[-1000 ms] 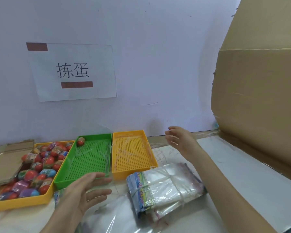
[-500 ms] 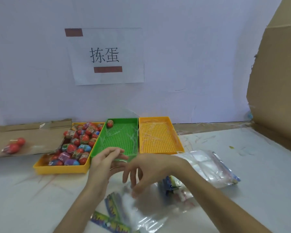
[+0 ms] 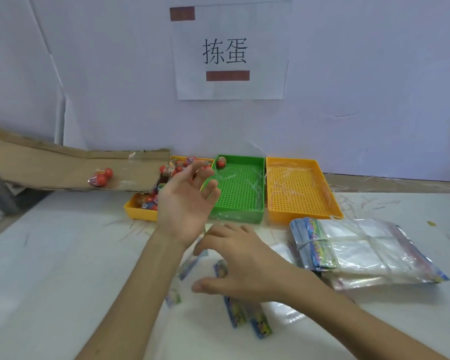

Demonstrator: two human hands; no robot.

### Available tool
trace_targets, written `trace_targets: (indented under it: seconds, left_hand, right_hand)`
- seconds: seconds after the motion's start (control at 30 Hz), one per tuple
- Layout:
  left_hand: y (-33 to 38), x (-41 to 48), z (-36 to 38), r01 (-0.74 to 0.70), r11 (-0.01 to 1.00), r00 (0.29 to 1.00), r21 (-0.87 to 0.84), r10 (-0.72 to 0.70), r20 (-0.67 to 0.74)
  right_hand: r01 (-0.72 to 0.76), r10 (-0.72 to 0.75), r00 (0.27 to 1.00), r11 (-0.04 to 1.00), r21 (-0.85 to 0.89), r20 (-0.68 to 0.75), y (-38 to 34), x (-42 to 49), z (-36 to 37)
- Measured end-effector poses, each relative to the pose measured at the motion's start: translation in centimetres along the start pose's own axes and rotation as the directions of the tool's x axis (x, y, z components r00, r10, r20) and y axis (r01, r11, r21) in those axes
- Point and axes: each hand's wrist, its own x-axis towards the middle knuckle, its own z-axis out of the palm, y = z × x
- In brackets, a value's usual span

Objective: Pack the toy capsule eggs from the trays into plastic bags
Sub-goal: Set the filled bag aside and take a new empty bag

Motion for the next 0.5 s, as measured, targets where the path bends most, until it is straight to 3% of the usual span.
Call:
trace_targets:
  seconds: [0.07,0.2,0.3,0.37,0.5]
  left_hand:
    - [1.3,0.1,-0.3,-0.012,0.987,0.998,-0.159,0.022,0.057]
    - [2.9,0.3,-0.7,-0.026,0.931,0.988,-0.364,0.08,0.132]
    - [3.7,0.4,-0.8,-0.034,0.887,0.982,-0.46,0.116,0.15]
    - [4.0,0.4,-0.9,-0.043,0.883,0.979,-0.468,0.13,0.155]
    - [5.0,0.2,-0.9,-0.097,0.888,0.972,-0.449,0.182,0.151]
  right_hand:
    - [0.051,-0.051,0.999,0.999,0.01,-0.007,-1.3,-0.1,0.9]
    - [0.216,-0.214,0.968,0.976,0.001,0.132,-4.0,-0.3,4.0]
    - [0.22,-0.221,0.968,0.975,0.02,0.121,-5.2,-0.7,5.4]
    - [0.217,-0.235,0.966,0.964,0.152,0.111,-5.3,-0.9,4.9]
    - [0.093,-0.312,0.895,0.829,0.551,0.319,-4.8,-1.3,2.5]
